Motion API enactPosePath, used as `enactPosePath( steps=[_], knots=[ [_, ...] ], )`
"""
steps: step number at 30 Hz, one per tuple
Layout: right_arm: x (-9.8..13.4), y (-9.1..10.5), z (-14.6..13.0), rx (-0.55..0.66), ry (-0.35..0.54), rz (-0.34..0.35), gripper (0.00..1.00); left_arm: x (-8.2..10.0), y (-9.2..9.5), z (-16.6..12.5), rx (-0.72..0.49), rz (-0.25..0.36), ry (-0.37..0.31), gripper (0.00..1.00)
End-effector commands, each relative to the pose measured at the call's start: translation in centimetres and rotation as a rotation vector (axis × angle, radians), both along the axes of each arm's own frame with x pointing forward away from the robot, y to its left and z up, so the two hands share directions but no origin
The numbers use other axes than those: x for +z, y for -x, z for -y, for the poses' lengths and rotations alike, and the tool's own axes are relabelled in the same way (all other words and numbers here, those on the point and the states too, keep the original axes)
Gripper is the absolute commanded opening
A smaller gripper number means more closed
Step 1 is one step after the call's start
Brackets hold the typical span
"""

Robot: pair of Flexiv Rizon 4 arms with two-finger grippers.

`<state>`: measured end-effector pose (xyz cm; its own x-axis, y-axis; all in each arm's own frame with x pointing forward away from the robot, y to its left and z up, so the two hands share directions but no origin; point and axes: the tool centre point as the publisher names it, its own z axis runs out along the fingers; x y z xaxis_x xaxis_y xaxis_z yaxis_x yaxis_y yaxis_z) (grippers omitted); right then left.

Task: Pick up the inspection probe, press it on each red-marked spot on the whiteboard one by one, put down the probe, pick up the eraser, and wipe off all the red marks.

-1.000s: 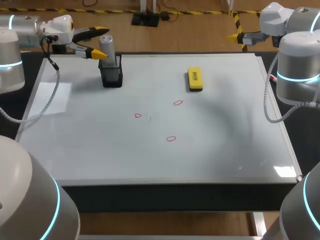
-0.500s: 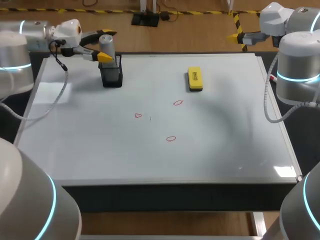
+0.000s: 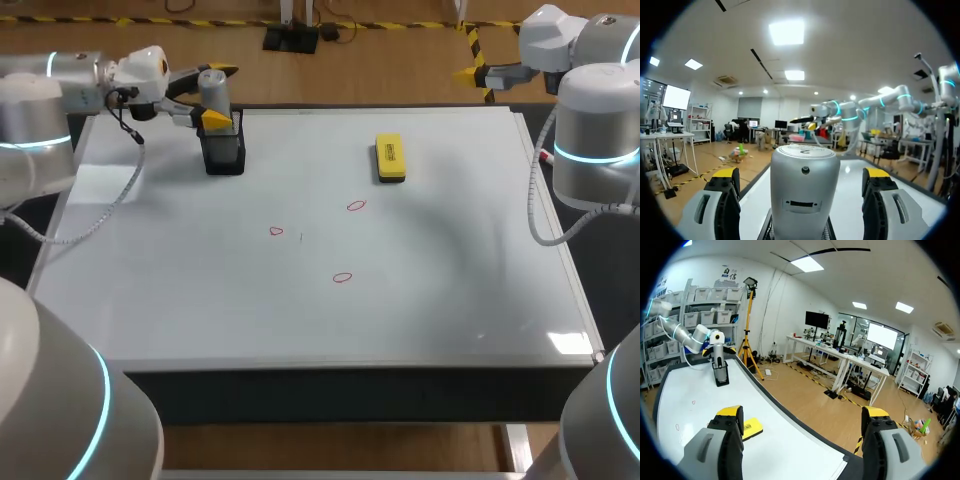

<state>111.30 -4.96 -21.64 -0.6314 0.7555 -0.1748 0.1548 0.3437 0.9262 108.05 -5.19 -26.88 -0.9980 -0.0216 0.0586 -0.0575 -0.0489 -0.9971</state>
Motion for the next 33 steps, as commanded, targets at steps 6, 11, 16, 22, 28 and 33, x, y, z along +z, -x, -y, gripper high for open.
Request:
enactPosePath(
  steps=[6, 11, 16, 22, 28, 33],
  knots=[
    [0.0, 0.0, 0.0, 0.001, 0.001, -0.002, 1.0, -0.4, 0.1, -0.2, -0.007, 0.002, 0.005, 0.4],
    [0.0, 0.0, 0.0, 0.001, 0.001, -0.002, 1.0, -0.5, 0.3, -0.3, -0.013, 0.006, 0.009, 0.0],
    [0.0, 0.0, 0.0, 0.001, 0.001, -0.002, 1.0, 0.0, 0.6, -0.4, -0.02, 0.021, 0.014, 0.0],
    [0.0, 0.0, 0.0, 0.001, 0.001, -0.002, 1.0, 0.6, 0.5, -0.5, -0.017, 0.029, 0.008, 0.0],
    [0.0, 0.0, 0.0, 0.001, 0.001, -0.002, 1.0, 1.7, 0.6, -0.6, -0.012, 0.048, -0.015, 0.0],
    [0.0, 0.0, 0.0, 0.001, 0.001, -0.002, 1.0, 3.0, 0.5, -0.6, -0.005, 0.059, -0.018, 0.0]
  ],
)
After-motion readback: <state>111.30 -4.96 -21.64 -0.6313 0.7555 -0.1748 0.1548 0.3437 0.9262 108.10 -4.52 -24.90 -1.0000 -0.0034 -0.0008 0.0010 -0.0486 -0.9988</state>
